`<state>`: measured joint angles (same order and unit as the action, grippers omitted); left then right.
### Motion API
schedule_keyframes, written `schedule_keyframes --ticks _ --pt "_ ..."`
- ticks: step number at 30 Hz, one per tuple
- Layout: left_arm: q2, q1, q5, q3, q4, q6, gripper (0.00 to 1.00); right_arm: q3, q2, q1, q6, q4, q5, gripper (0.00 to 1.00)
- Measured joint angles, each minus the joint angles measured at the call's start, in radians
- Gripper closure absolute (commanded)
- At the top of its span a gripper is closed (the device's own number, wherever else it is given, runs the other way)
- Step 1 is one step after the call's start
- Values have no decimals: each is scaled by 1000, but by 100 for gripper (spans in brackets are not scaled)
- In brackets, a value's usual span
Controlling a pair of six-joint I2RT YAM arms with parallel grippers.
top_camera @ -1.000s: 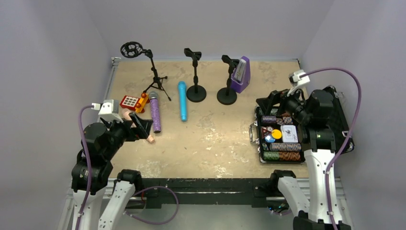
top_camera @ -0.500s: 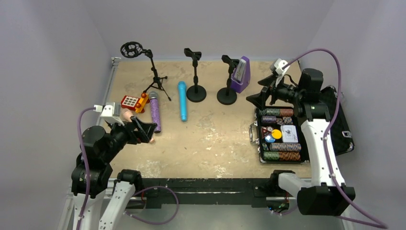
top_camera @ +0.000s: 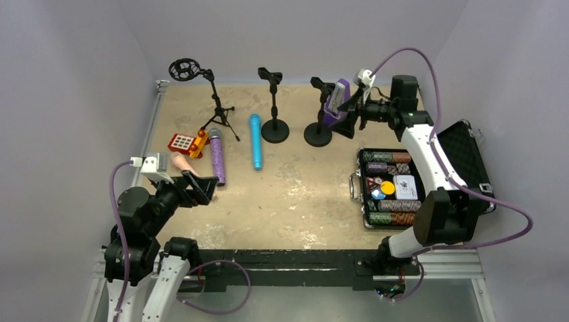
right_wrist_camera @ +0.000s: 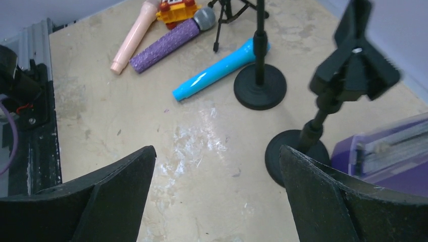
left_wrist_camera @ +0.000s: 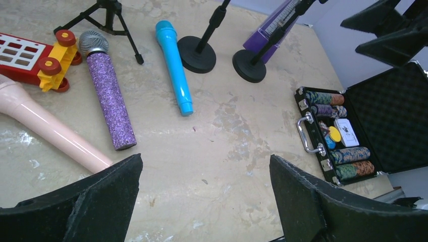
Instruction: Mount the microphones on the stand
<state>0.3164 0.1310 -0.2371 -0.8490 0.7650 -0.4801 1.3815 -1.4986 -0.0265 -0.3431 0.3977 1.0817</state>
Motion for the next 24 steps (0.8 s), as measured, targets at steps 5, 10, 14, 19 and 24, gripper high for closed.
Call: schedule_keyframes --ticks 5,10,14,19,24 --pt "-23 0 56 24 2 0 0 -114 12 -72 -14 -57 -57 3" --pt "-13 0 68 39 0 0 0 -121 3 -85 -20 -130 -131 3" --pt "3 0 54 46 -5 0 0 -85 -63 -93 -30 -167 -159 4" --pt "4 0 35 70 -18 -8 0 -5 -183 -146 -59 -193 -257 7" --pt "3 0 26 77 -21 -8 0 -18 -214 -187 12 -305 -341 8"
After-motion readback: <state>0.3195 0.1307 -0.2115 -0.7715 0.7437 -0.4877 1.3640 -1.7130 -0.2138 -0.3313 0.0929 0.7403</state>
